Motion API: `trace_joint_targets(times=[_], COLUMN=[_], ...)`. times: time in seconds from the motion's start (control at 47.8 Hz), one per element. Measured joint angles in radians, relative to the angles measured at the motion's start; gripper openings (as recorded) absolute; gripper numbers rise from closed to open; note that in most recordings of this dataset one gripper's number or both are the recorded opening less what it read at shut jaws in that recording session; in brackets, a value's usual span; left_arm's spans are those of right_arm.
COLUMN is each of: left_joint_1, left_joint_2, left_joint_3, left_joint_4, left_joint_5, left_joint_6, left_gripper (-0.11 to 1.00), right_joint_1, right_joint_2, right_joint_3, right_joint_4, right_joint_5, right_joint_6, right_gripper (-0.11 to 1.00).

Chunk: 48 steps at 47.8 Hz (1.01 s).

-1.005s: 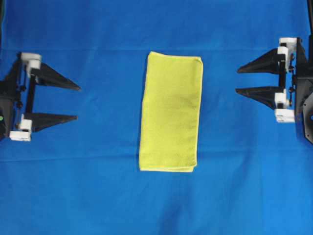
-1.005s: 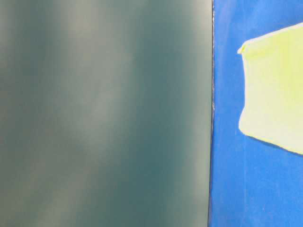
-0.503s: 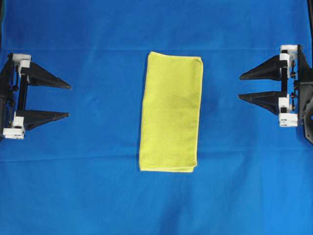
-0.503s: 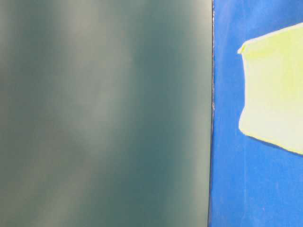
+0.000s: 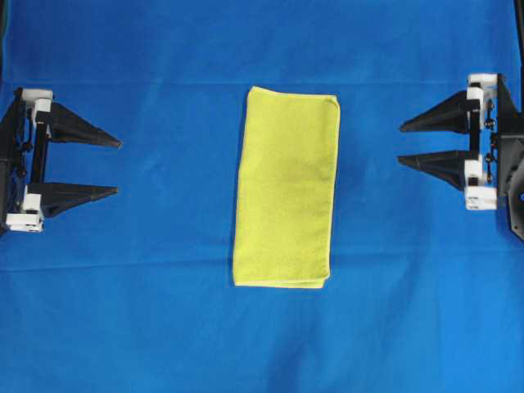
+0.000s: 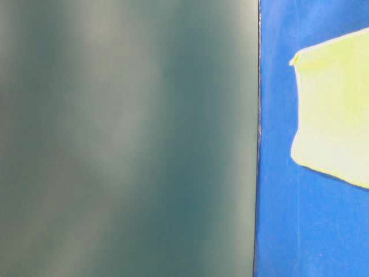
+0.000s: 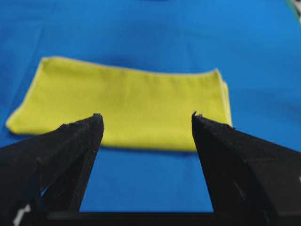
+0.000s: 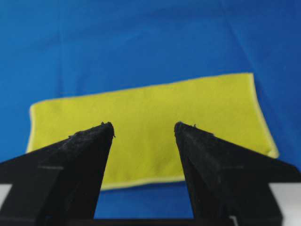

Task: Fold the yellow towel.
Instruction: 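Retract both grippers to the sides, then move both grippers to the strip's far end and pinch its corners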

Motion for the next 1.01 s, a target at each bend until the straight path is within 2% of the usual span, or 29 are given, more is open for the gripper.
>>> trace_joint_targets(times=[0.188, 0.356, 0.691, 1.005], left_joint_1=[0.083, 0.169, 0.290, 0.354], left_joint_2=[0.097, 0.287, 0.758, 1.080], left_joint_3=[-0.063, -0.137, -0.365, -0.543], left_joint_4=[0.000, 0.003, 0.005, 0.005], left_joint_5=[-0.043, -0.063, -0.071, -0.107], left_joint_6=[0.014, 0.032, 0.054, 0.054], left_gripper=[0.73, 0.73, 0.73, 0.73], right_joint_1=[-0.110, -0.198, -0.245, -0.284], right_joint_2=[0.098, 0.255, 0.595, 0.781], right_joint_3=[-0.058, -0.114, -0.278, -0.339], right_joint_4=[0.000, 0.000, -0.029, -0.038], right_joint_5=[0.026, 0.048, 0.146, 0.132], right_joint_6=[0.000, -0.005, -0.017, -0.017], right_gripper=[0.60, 0.60, 0.60, 0.60])
